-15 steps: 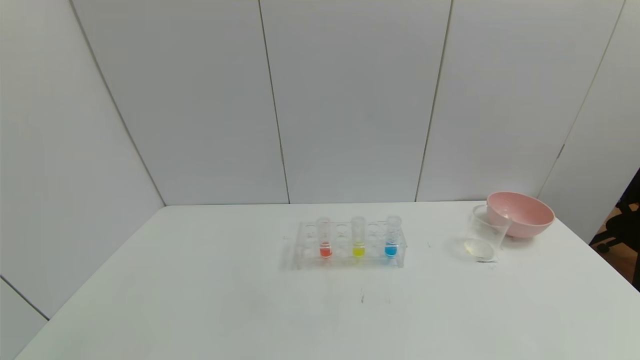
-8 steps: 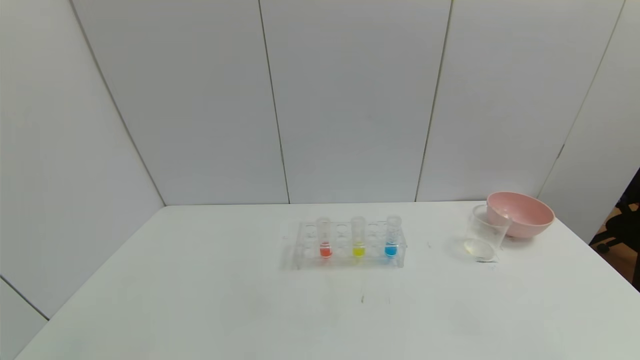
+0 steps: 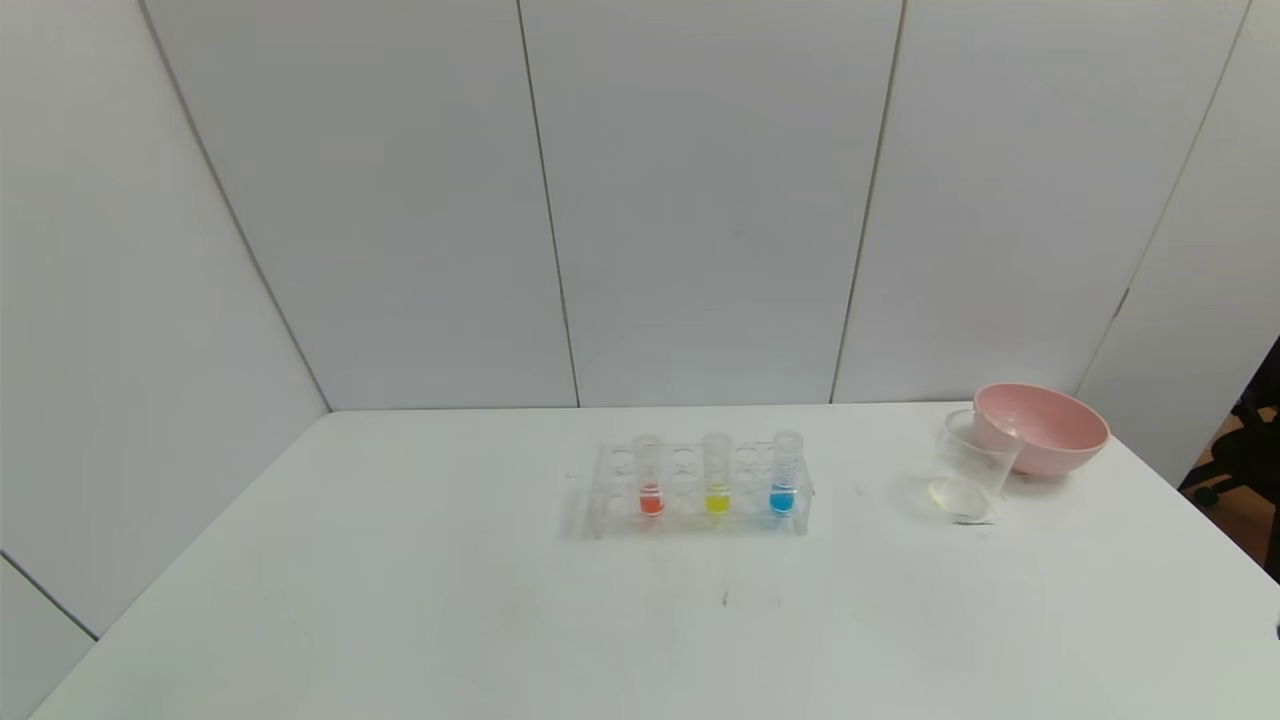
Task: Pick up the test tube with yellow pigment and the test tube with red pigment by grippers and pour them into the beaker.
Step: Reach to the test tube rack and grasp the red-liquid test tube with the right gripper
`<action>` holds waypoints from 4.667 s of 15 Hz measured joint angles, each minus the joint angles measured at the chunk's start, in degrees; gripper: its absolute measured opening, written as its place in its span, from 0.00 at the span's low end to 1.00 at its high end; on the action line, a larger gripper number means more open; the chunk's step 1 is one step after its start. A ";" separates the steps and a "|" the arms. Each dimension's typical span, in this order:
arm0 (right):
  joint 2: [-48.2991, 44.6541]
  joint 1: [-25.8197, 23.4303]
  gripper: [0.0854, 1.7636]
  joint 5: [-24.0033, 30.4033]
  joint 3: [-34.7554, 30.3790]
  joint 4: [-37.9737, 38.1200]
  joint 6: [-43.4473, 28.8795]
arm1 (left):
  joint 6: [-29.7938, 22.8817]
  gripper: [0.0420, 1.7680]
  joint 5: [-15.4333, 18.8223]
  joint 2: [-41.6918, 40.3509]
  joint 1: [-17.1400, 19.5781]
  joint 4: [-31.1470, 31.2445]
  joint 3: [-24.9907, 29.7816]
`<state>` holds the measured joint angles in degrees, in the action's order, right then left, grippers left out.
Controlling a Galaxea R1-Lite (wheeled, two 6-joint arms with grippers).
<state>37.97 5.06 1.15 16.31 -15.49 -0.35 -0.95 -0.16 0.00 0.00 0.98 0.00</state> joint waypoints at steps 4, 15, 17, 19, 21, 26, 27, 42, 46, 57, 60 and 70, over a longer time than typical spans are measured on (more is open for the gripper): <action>12.54 1.41 0.97 0.18 6.89 -2.12 -0.24 | 0.00 0.97 0.02 0.00 0.00 0.00 0.00; 35.91 17.09 0.97 -1.24 18.77 -2.43 -5.47 | 0.00 0.97 0.00 0.00 0.00 0.00 0.00; 38.73 23.63 0.97 -6.47 19.26 -2.57 -7.50 | 0.00 0.97 0.00 0.00 0.00 0.00 0.00; 42.26 30.33 0.97 -11.87 20.43 -3.13 -9.65 | 0.00 0.97 0.00 0.00 0.00 0.00 0.00; 46.40 35.68 0.97 -15.98 22.05 -5.28 -11.39 | 0.00 0.97 0.00 0.00 0.00 0.00 0.00; 57.94 42.62 0.97 -25.42 28.48 -10.73 -12.31 | 0.00 0.97 0.00 0.00 0.00 0.00 0.00; 60.12 43.51 0.97 -27.04 30.14 -10.83 -12.40 | 0.00 0.97 0.00 0.00 0.00 0.00 0.00; 83.77 45.90 0.97 -32.67 50.86 -10.36 -12.95 | 0.00 0.97 0.00 0.00 0.00 0.00 0.00; 88.60 46.53 0.97 -38.23 57.61 -9.63 -15.17 | 0.00 0.97 0.00 0.00 0.00 0.00 0.00; 97.42 47.29 0.97 -41.97 70.05 -9.76 -16.15 | 0.02 0.97 0.00 0.00 0.00 0.00 0.00; 99.77 46.97 0.97 -42.50 73.46 -9.72 -16.25 | 0.02 0.97 0.00 0.00 0.00 0.00 0.00; 105.13 45.71 0.97 -42.89 82.14 -8.23 -15.41 | 0.00 0.97 0.00 0.00 0.00 0.00 0.00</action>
<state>143.11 50.77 -41.74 98.45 -23.72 -15.76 -0.95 -0.16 0.00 0.00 0.98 0.00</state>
